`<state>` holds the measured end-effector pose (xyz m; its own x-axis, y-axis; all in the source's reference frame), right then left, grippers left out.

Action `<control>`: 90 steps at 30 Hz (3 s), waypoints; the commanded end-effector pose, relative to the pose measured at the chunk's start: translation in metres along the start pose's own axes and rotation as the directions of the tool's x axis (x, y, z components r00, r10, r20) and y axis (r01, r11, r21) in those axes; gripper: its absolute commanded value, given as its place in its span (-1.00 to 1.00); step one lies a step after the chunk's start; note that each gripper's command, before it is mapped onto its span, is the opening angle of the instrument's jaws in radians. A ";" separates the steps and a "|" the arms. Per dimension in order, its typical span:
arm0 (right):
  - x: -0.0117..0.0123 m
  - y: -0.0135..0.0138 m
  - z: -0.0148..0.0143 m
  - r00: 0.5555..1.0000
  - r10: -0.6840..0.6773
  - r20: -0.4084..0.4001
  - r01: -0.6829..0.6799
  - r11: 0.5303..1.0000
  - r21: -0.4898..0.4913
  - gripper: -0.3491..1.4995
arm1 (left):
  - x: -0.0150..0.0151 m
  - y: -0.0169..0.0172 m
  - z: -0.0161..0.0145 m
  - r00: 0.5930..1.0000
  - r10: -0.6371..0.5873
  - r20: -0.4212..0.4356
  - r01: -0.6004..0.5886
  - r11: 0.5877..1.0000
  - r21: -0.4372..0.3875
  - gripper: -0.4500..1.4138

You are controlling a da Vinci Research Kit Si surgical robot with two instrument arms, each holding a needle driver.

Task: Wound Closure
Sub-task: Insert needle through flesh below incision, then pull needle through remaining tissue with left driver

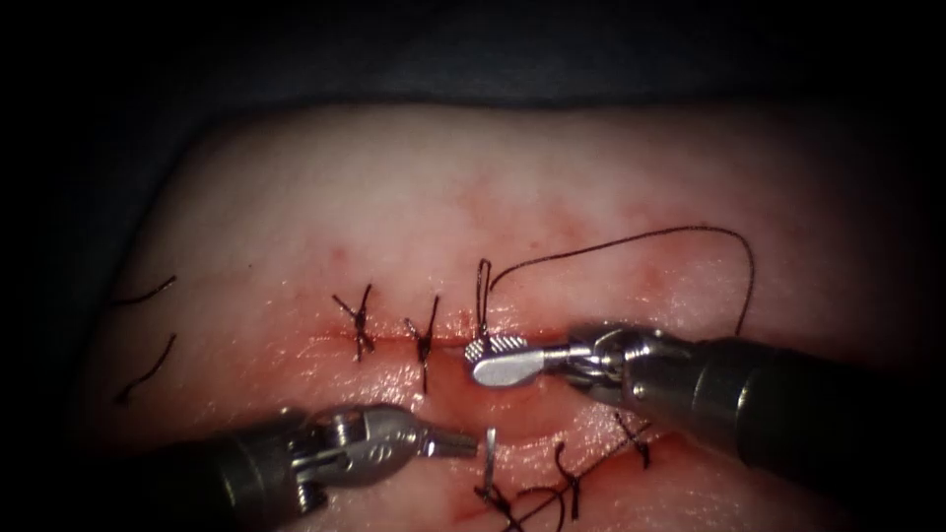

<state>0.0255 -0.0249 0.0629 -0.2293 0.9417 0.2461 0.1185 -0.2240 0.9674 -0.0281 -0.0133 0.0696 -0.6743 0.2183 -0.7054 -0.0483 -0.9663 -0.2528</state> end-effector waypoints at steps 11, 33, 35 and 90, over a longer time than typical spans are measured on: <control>0.0085 0.0033 -0.0023 0.999 -0.009 -0.036 0.007 0.999 -0.036 0.78 | 0.0009 -0.0017 0.0001 0.988 0.024 -0.153 -0.015 0.998 0.061 -0.14; 0.0089 0.0050 -0.0050 0.995 -0.092 -0.030 0.090 0.995 -0.051 0.53 | 0.0045 -0.0055 0.0041 0.932 0.055 -0.358 -0.011 0.992 0.123 -0.17; 0.0089 0.0051 -0.0050 0.995 -0.092 -0.031 0.091 0.995 -0.051 0.53 | 0.0045 -0.0057 0.0046 0.932 0.061 -0.358 -0.016 0.992 0.127 -0.28; 0.0082 0.0066 -0.0048 0.990 -0.140 -0.029 0.137 0.987 -0.085 0.02 | 0.0115 -0.0054 -0.0081 0.362 -0.932 -0.032 0.627 0.269 -0.731 -1.00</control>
<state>0.0186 -0.0205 0.0714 -0.2707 0.9565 0.1091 0.0001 -0.1133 0.9936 -0.0284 -0.0053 0.0566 -0.1555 0.9709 -0.1821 0.1219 -0.1640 -0.9789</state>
